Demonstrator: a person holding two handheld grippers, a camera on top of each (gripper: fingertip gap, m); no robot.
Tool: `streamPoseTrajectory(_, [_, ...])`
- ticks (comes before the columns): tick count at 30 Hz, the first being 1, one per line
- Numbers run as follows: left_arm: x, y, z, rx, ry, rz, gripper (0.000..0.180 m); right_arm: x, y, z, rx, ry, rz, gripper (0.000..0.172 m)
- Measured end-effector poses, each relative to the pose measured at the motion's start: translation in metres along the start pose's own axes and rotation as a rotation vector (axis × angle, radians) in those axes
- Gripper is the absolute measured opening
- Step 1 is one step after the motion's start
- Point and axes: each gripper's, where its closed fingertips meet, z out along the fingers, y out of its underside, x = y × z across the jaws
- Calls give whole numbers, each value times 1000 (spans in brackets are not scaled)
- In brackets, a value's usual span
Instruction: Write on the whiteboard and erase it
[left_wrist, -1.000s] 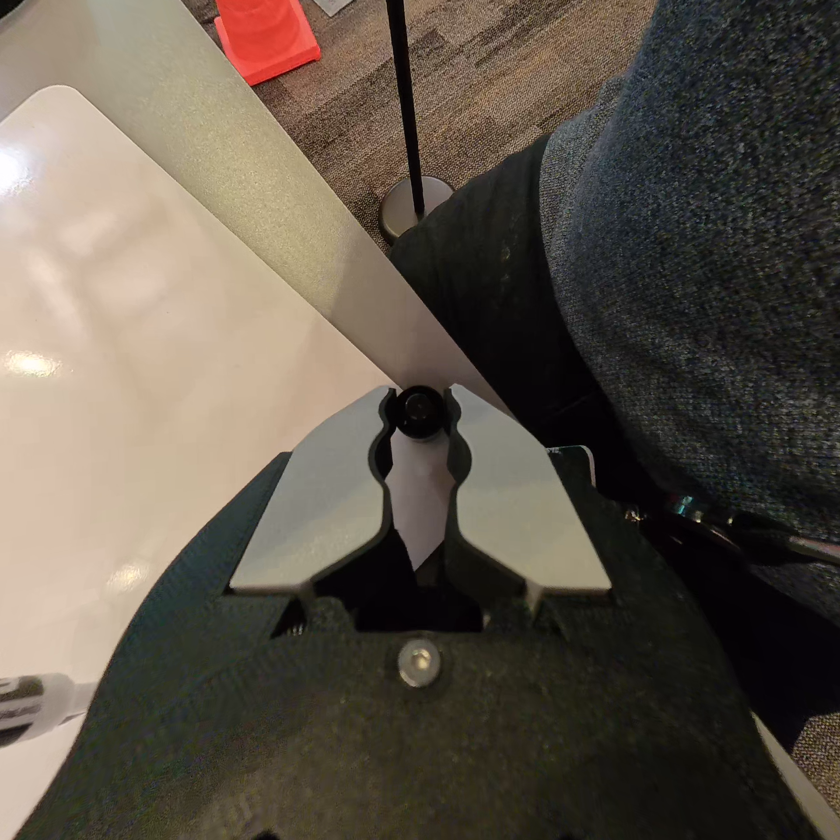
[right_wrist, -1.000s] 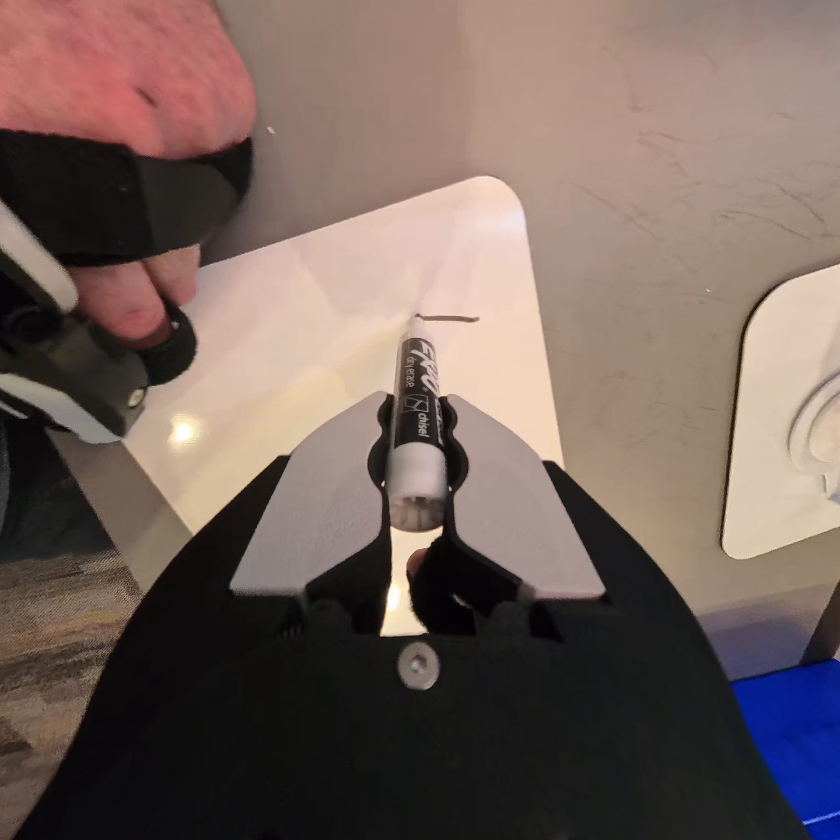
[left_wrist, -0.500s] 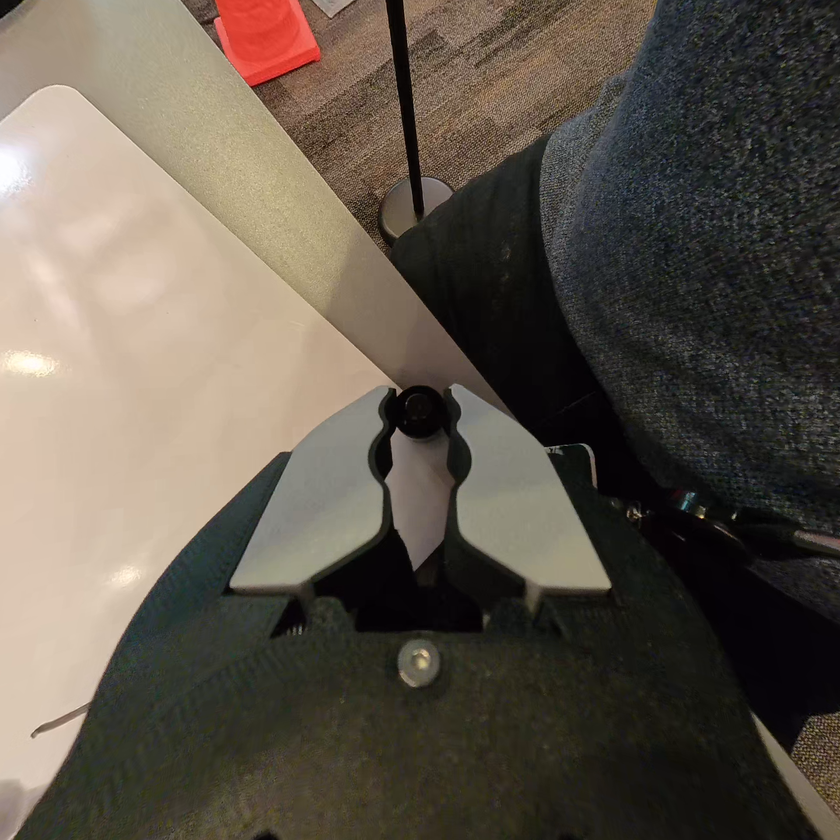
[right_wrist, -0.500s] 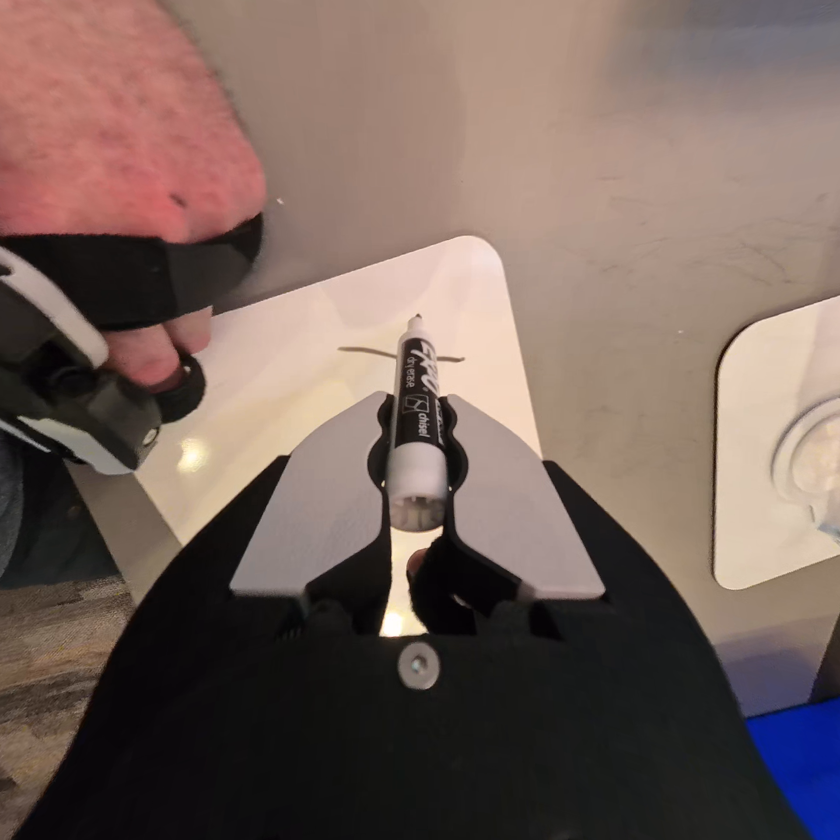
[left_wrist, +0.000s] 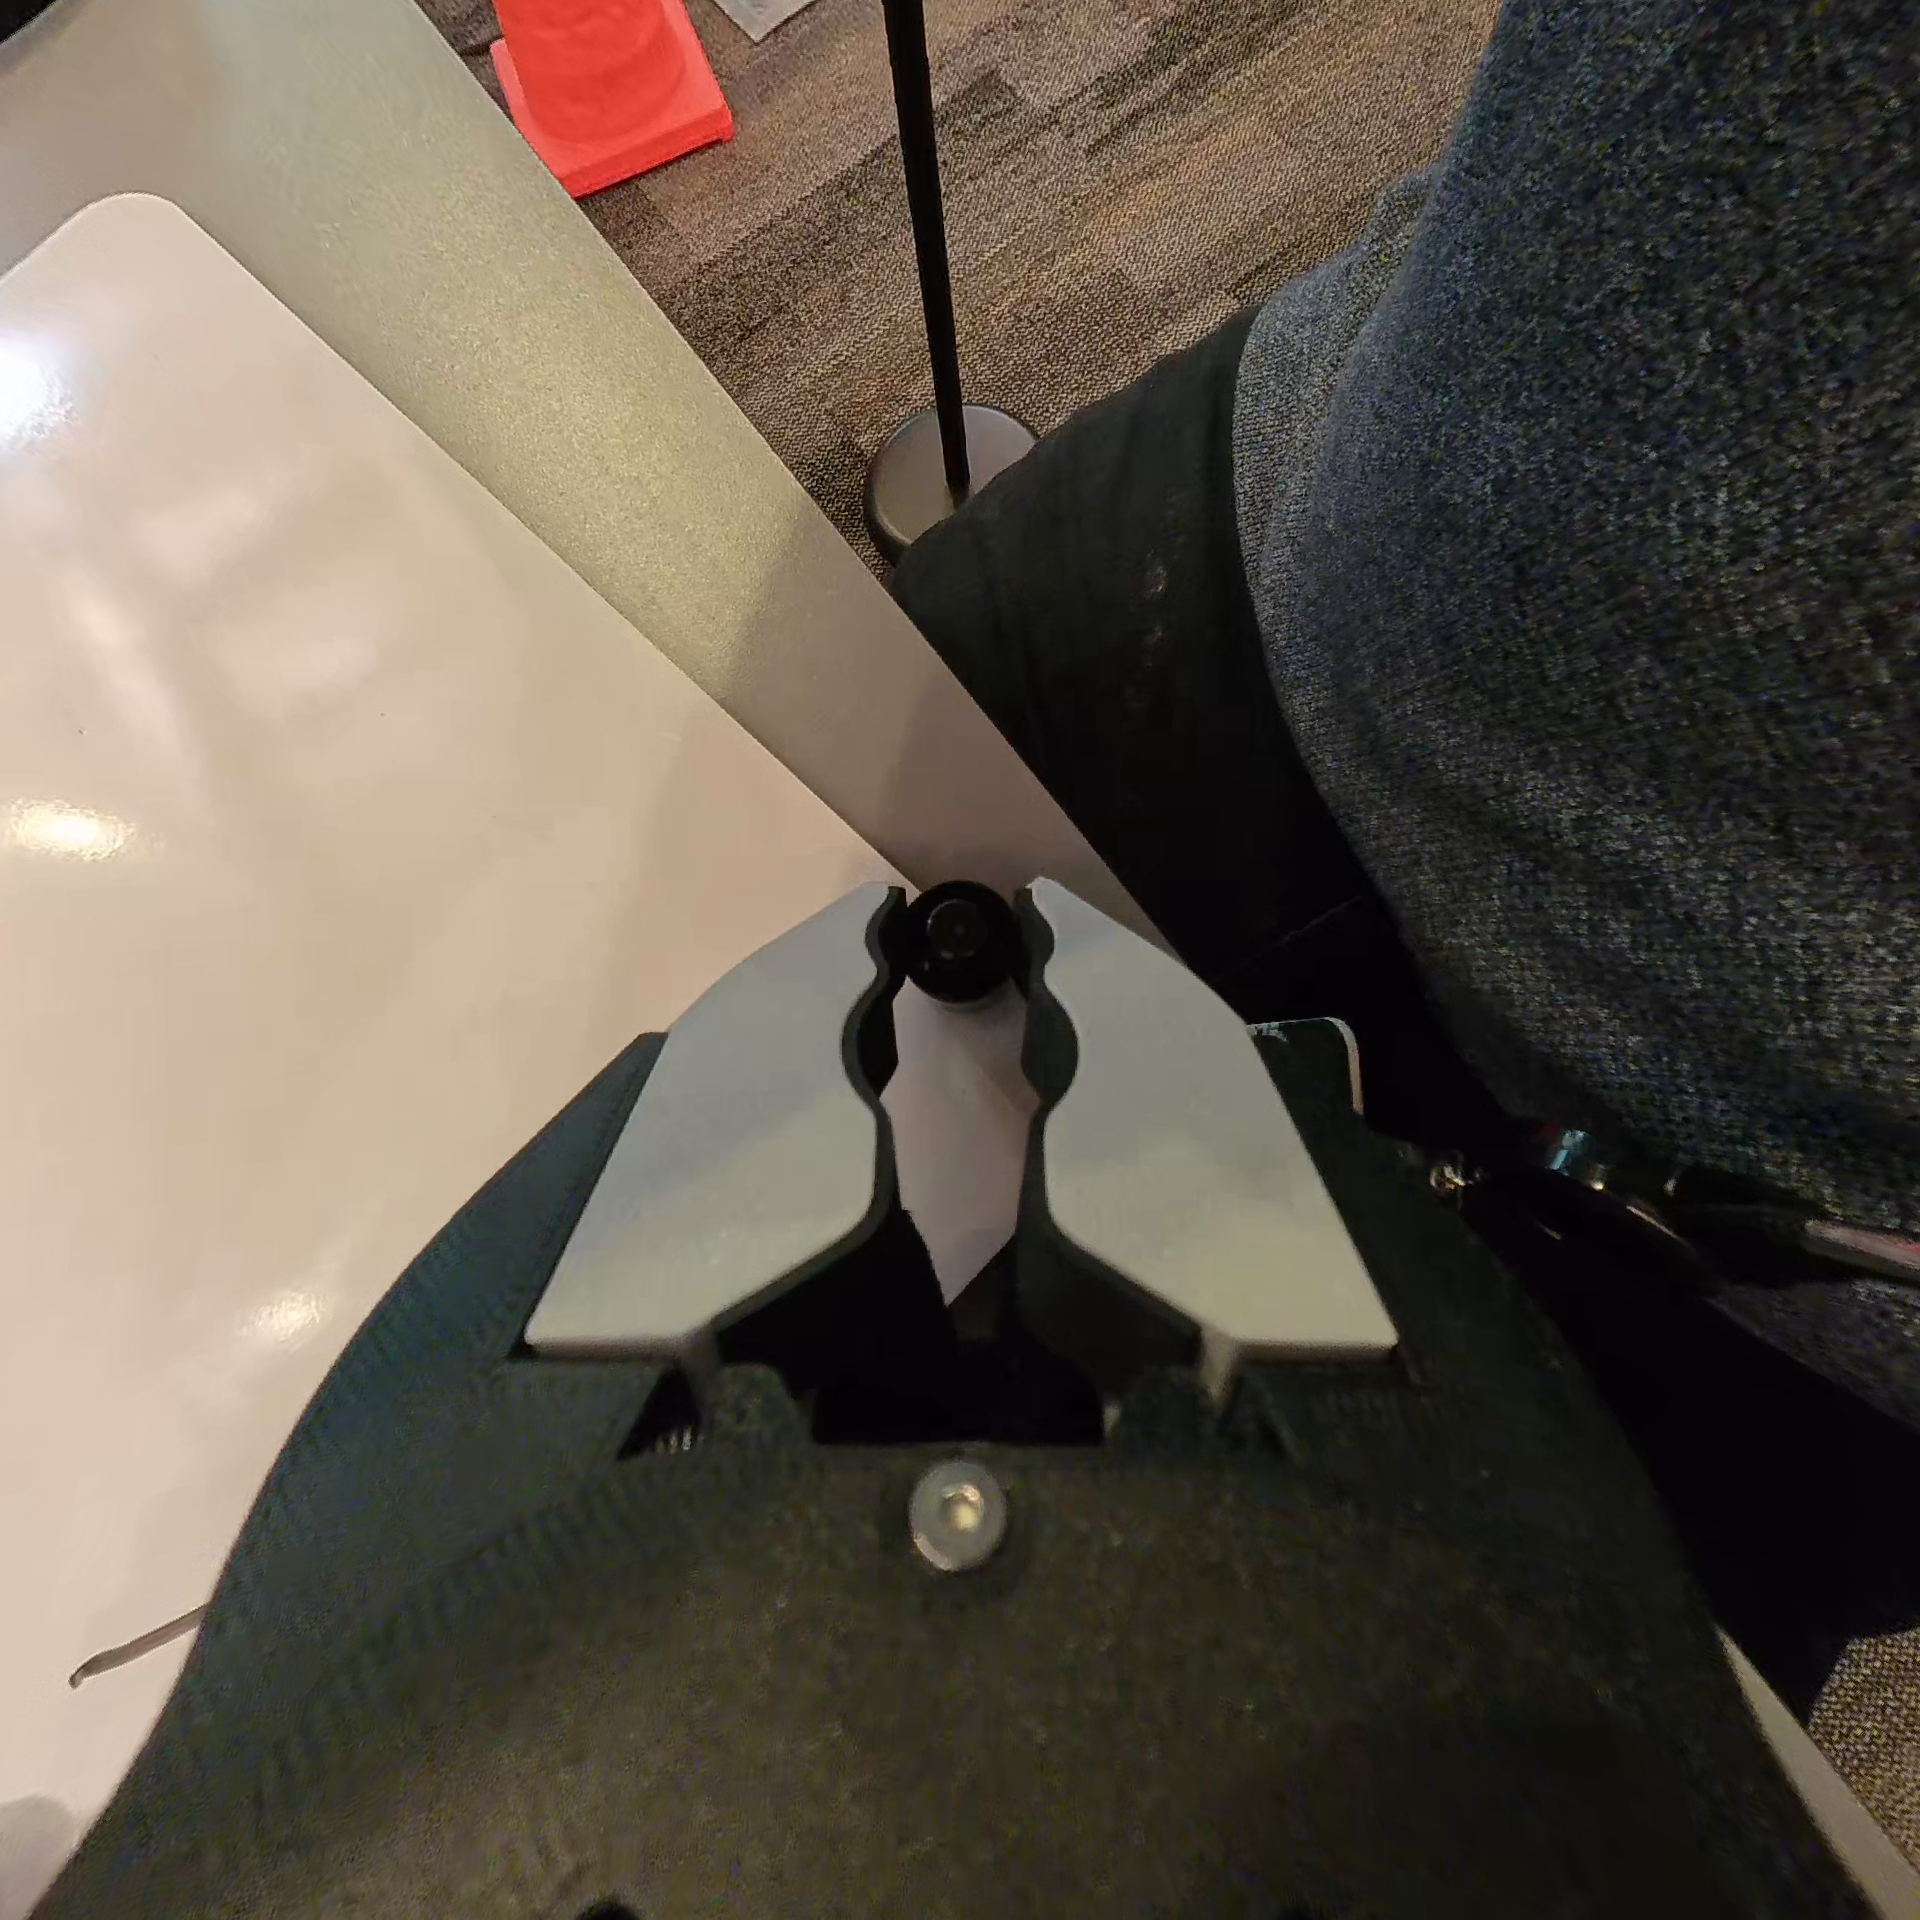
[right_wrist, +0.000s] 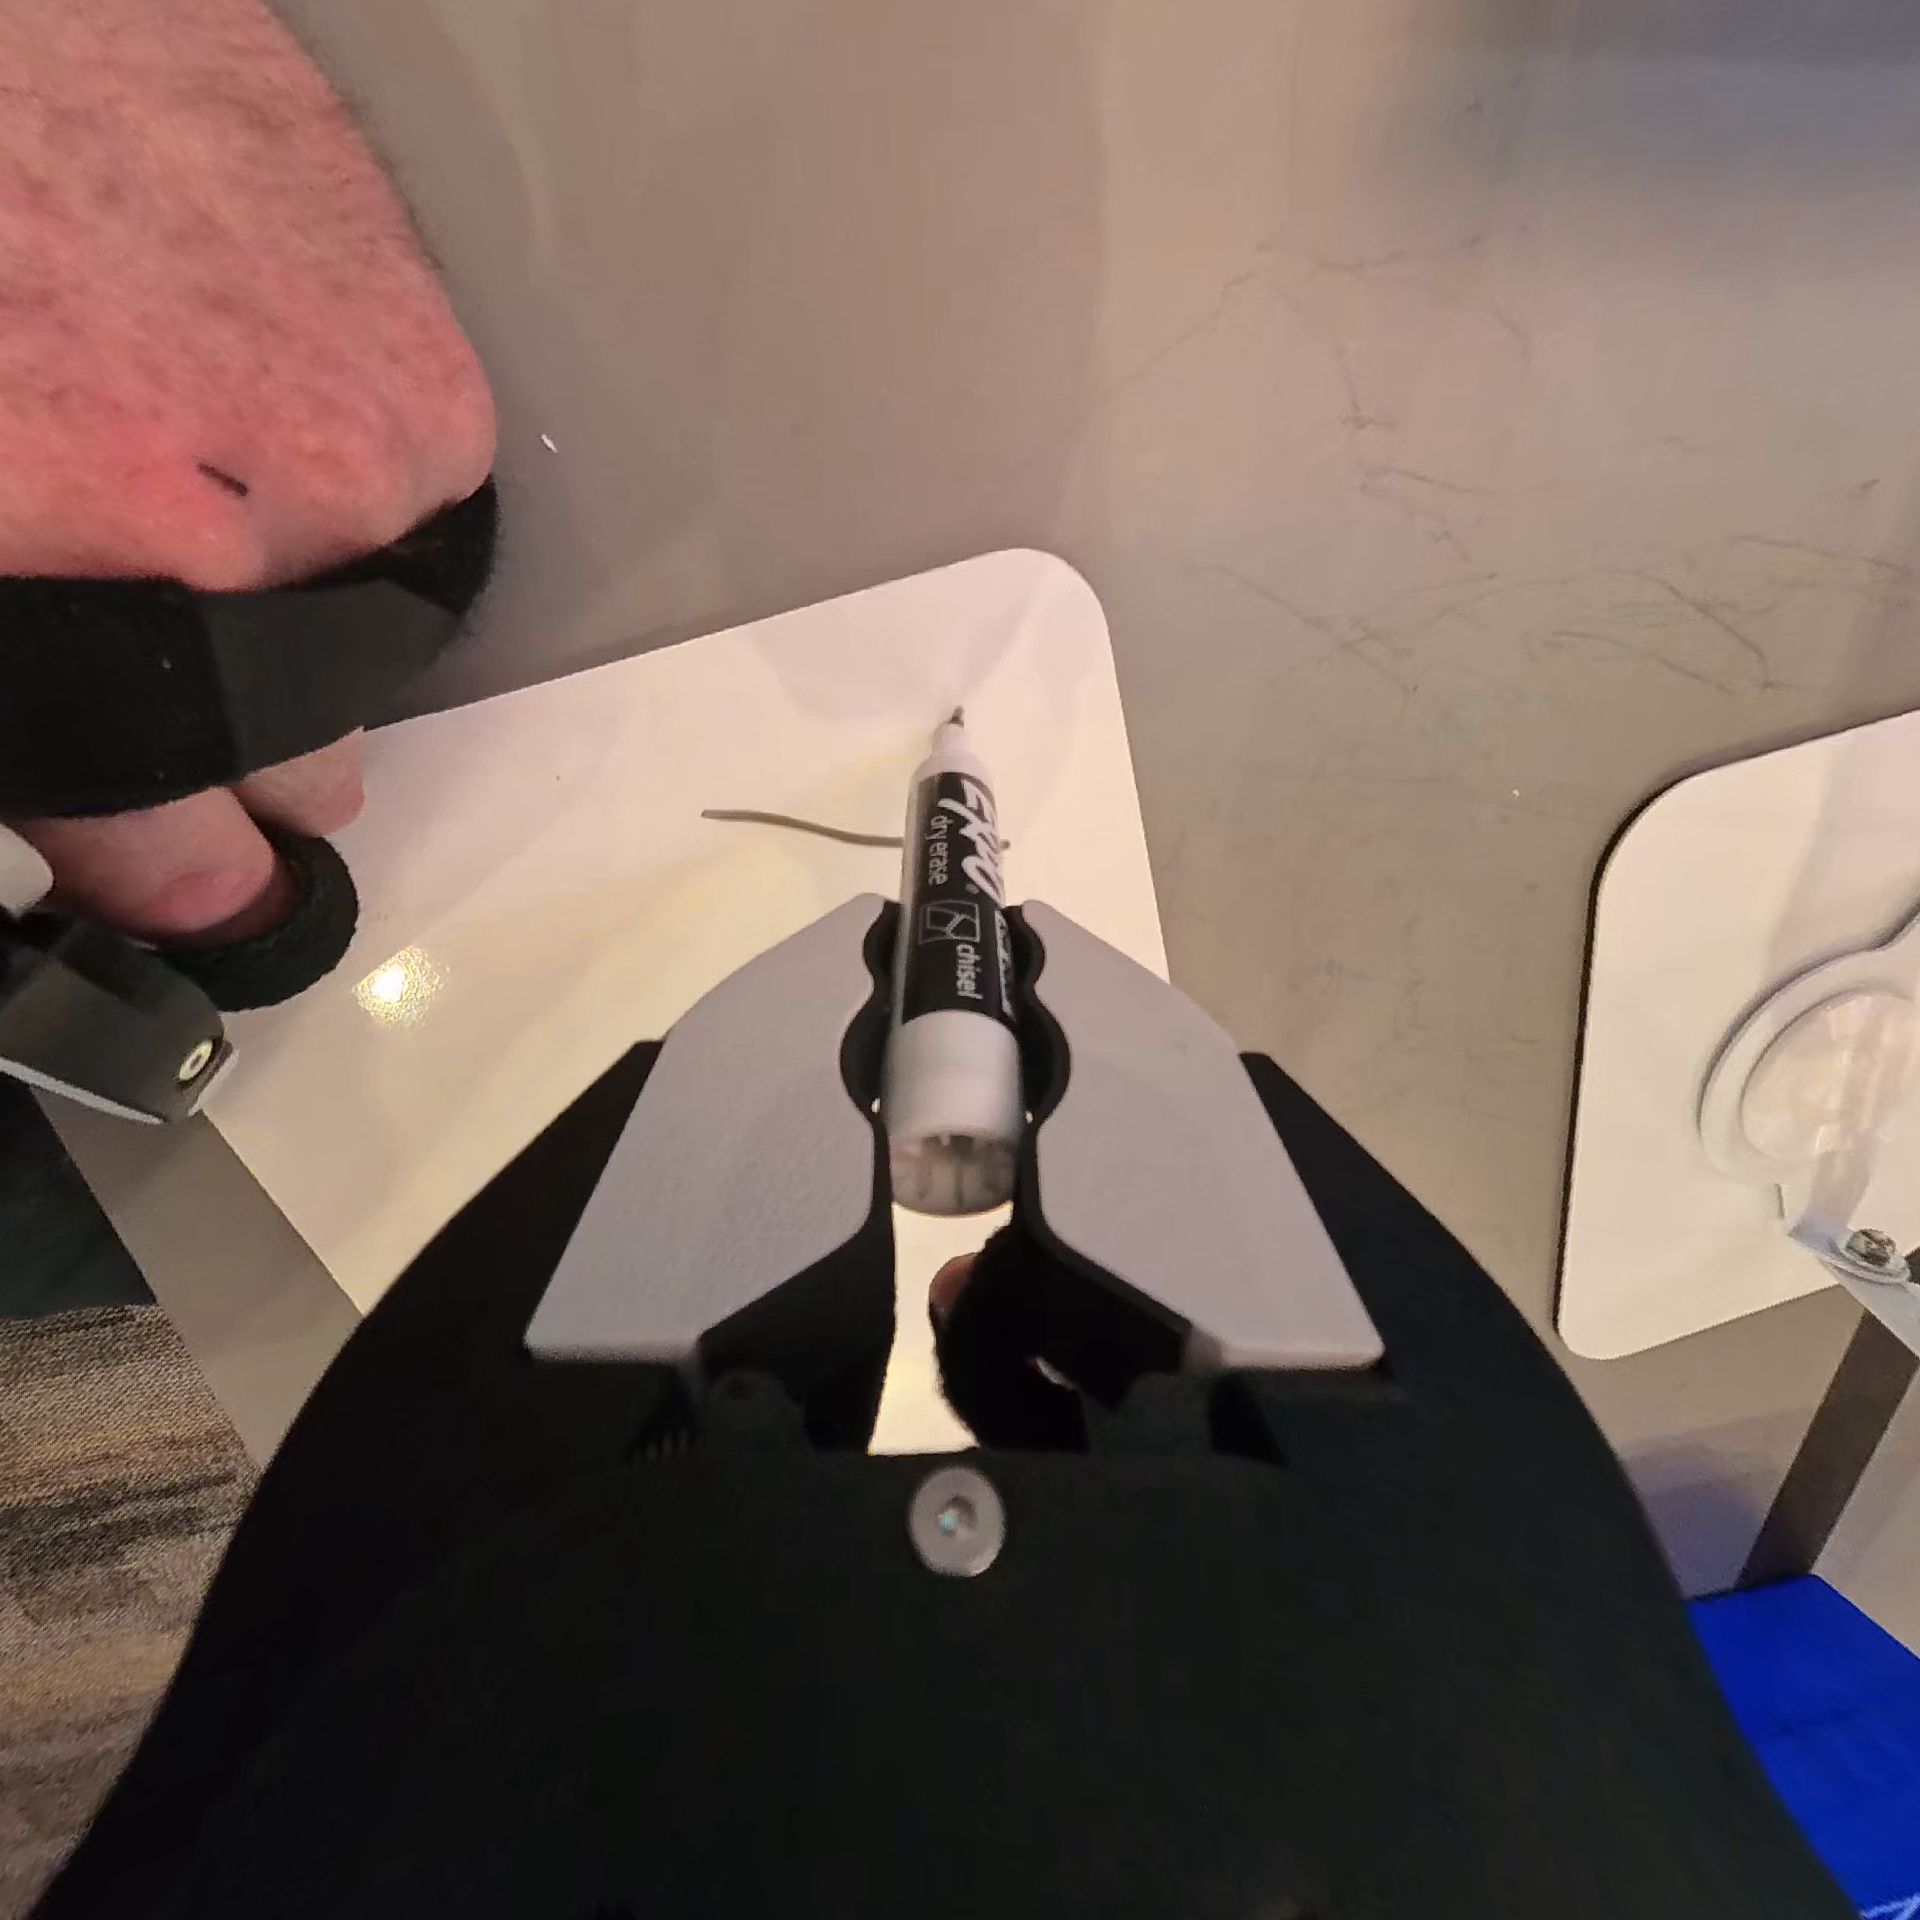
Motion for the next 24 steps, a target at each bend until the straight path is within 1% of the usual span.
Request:
streamPoseTrajectory(5, [0, 0, 0, 0, 0, 0, 20, -6, 11, -4, -22, -5, 5, 20])
streamPoseTrajectory(16, [0, 0, 0, 0, 1, -1, 21, -31, 52, -18, -60, -15, 71, 20])
streamPoseTrajectory(19, [0, 0, 0, 0, 1, -1, 20, -36, 56, -20, -49, -21, 88, 20])
streamPoseTrajectory(24, [0, 0, 0, 0, 2, -2, 20, -23, 53, -24, -4, 11, 119, 20])
